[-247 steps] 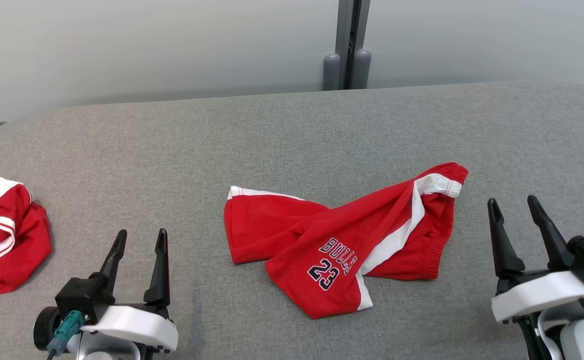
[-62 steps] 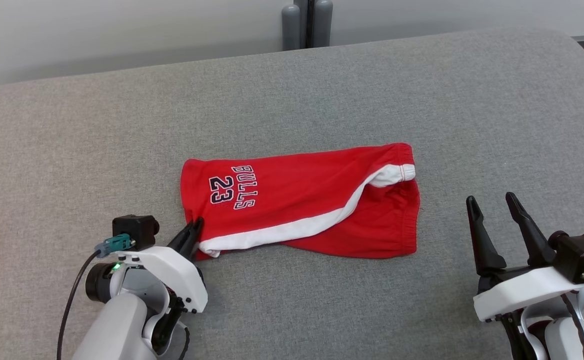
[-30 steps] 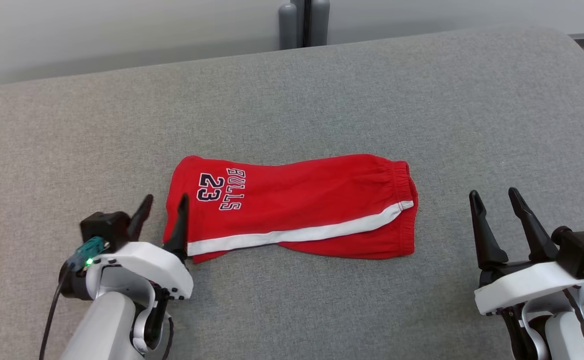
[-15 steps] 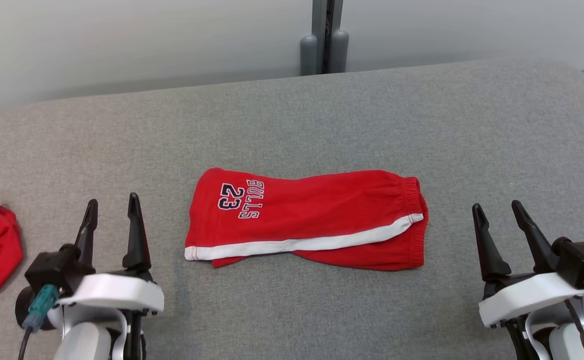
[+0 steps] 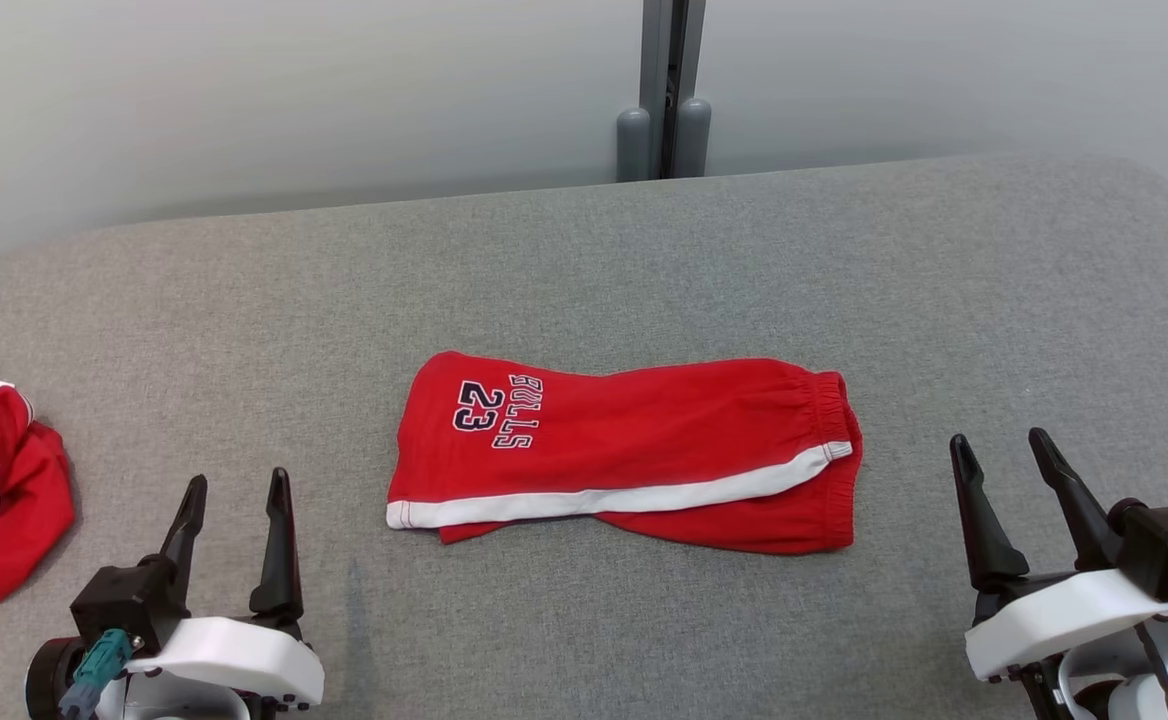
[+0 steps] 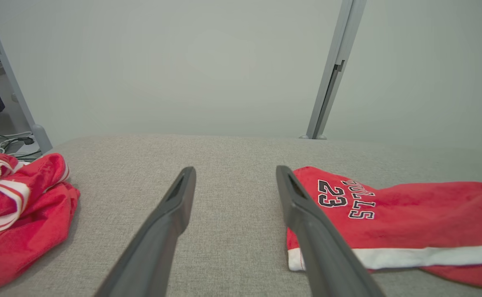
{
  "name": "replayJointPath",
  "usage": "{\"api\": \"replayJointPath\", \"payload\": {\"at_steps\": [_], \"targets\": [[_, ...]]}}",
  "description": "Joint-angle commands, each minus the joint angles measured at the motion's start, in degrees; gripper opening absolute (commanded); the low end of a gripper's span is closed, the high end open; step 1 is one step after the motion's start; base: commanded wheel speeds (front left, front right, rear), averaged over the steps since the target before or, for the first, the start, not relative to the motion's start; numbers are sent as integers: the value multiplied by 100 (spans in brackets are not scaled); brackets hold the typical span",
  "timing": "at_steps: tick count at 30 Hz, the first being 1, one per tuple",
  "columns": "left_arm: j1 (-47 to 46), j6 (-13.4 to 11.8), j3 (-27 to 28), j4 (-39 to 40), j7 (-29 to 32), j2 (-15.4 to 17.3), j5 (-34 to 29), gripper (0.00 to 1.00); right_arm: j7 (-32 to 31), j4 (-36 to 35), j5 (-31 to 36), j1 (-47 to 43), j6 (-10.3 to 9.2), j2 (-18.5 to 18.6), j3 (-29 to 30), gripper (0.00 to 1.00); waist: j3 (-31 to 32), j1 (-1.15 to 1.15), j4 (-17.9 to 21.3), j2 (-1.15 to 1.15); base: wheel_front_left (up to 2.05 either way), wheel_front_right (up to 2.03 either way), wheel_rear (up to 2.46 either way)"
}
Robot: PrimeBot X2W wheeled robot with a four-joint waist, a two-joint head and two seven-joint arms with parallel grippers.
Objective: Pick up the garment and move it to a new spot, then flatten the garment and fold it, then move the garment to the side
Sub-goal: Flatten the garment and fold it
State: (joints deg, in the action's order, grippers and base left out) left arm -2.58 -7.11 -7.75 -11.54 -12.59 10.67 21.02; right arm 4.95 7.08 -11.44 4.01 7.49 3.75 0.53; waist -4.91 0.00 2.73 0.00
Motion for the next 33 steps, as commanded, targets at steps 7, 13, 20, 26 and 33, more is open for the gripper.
{"api": "replayJointPath", "payload": {"at_steps": [7, 13, 20, 26, 33], "targets": [[-31, -18, -51, -14, 96, 55, 42, 100, -52, -103, -13, -72, 1, -8, 50, 100, -15, 0, -19, 0, 0, 0, 0], [-379, 144, -209, -56, 255, 144, -34, 100, -44, -158, -30, 0, 1, -22, 40, 100, -157, 0, -62, 0, 0, 0, 0], [-963, 600, -610, -767, 1066, 164, 110, 100, -40, -129, -50, 155, 1, -10, -122, 100, -399, 0, 36, 0, 0, 0, 0], [-1230, 880, -881, -1461, 1416, 32, 201, 100, 13, -52, -96, 243, 1, -11, -165, 100, -522, 0, 158, 0, 0, 0, 0], [-1432, 984, -935, -2077, 1445, -28, 292, 100, 58, -2, -125, 273, 1, -9, -169, 100, -606, 0, 254, 0, 0, 0, 0]]}}
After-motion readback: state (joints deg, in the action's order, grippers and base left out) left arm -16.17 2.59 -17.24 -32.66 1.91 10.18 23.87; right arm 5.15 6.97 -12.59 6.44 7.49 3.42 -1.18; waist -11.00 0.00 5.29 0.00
